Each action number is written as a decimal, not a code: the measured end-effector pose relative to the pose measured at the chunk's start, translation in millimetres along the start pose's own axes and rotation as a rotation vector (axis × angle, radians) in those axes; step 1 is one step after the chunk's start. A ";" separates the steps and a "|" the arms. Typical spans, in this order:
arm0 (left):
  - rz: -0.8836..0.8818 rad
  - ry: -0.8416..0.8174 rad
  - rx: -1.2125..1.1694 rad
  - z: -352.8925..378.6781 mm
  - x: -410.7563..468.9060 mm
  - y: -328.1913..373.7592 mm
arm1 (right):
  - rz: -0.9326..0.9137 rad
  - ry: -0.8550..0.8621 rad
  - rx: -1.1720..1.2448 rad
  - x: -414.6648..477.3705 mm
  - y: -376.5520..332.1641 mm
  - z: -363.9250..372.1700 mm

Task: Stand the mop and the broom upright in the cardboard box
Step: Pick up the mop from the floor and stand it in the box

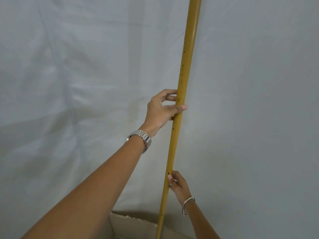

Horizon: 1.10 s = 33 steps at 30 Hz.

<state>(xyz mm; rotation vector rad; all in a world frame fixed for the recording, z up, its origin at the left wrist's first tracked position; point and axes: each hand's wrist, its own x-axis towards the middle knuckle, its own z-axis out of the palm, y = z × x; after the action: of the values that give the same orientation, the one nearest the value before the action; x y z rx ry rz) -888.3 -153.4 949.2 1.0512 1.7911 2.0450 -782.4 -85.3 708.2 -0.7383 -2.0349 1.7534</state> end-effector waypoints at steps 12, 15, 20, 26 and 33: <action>0.020 0.071 0.075 33.4 42.0 -23.3 | 0.048 0.009 0.043 54.3 8.7 -21.4; 0.019 0.087 0.067 36.3 44.2 -26.9 | 0.049 0.021 0.050 56.0 9.7 -22.1; 0.032 0.120 0.078 37.0 42.8 -33.7 | 0.062 0.020 0.061 56.0 11.6 -20.4; 0.061 0.166 0.098 33.1 35.2 -38.9 | 0.074 0.047 -0.002 51.6 7.5 -16.8; 0.141 0.294 0.383 12.1 7.3 -42.9 | 0.073 0.110 -0.169 33.8 -1.7 -25.9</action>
<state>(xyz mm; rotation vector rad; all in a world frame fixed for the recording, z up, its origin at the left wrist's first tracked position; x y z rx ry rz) -897.9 -129.9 911.8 1.0367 2.3941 2.0751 -794.8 -44.7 712.0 -0.9501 -2.1241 1.5542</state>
